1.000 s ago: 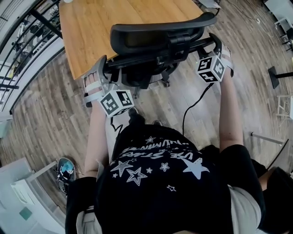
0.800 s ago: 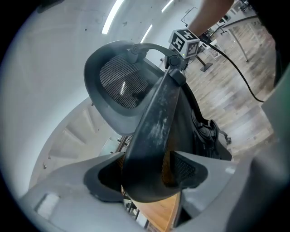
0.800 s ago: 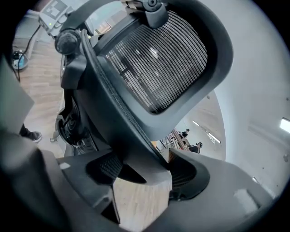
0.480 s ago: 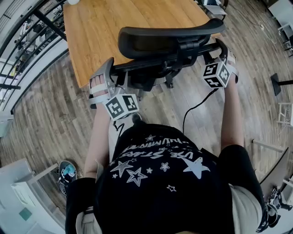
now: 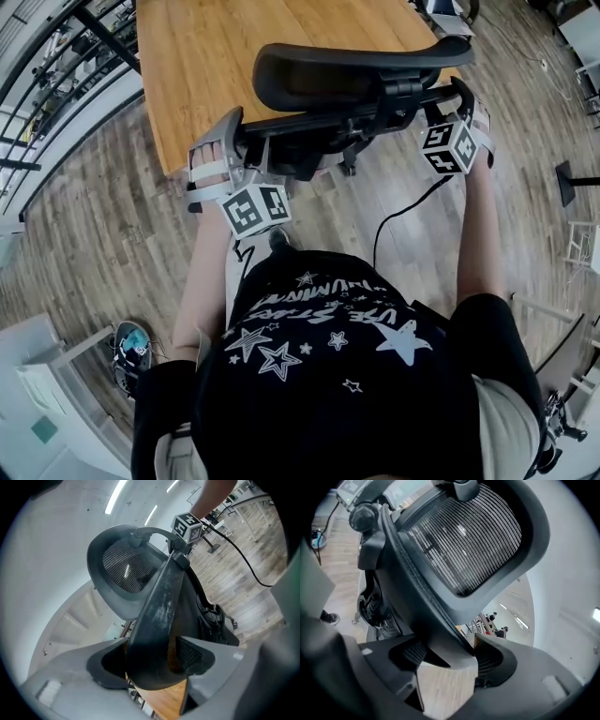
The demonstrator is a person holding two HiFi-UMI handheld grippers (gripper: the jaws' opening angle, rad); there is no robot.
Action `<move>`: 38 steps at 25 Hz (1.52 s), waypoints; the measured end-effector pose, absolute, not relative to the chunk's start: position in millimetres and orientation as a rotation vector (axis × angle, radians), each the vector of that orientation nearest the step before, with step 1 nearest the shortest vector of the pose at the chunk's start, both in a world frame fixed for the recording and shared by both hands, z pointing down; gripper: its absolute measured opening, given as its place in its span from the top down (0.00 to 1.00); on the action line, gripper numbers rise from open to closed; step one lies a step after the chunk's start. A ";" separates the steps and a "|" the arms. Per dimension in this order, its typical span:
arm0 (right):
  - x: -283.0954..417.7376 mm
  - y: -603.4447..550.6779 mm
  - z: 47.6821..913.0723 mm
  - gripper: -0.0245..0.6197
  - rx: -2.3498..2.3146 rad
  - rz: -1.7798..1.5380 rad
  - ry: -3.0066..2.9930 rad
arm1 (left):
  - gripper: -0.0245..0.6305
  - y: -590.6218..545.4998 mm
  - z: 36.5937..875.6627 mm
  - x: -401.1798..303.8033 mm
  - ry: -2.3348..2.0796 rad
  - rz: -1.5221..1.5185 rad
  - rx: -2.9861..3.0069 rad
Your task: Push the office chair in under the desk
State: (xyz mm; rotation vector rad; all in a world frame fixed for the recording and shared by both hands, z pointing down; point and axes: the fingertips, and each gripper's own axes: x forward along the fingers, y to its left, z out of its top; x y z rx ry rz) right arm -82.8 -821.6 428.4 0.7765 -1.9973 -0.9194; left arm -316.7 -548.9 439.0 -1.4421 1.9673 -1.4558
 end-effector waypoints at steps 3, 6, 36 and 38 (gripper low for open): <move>-87.3 -821.8 426.0 0.48 0.791 -0.930 -1.990 | 0.49 -546.0 440.8 -321.6 1.956 -1.474 -1.436; -87.6 -832.2 431.6 0.47 0.796 -0.929 -1.973 | 0.49 -552.3 450.5 -321.8 1.956 -1.480 -1.458; -73.1 -809.1 418.4 0.46 0.897 -0.820 -2.073 | 0.46 -540.3 429.3 -316.4 2.040 -1.416 -1.482; -69.8 -796.0 414.7 0.47 0.902 -0.805 -2.114 | 0.46 -534.5 422.1 -310.2 2.058 -1.390 -1.471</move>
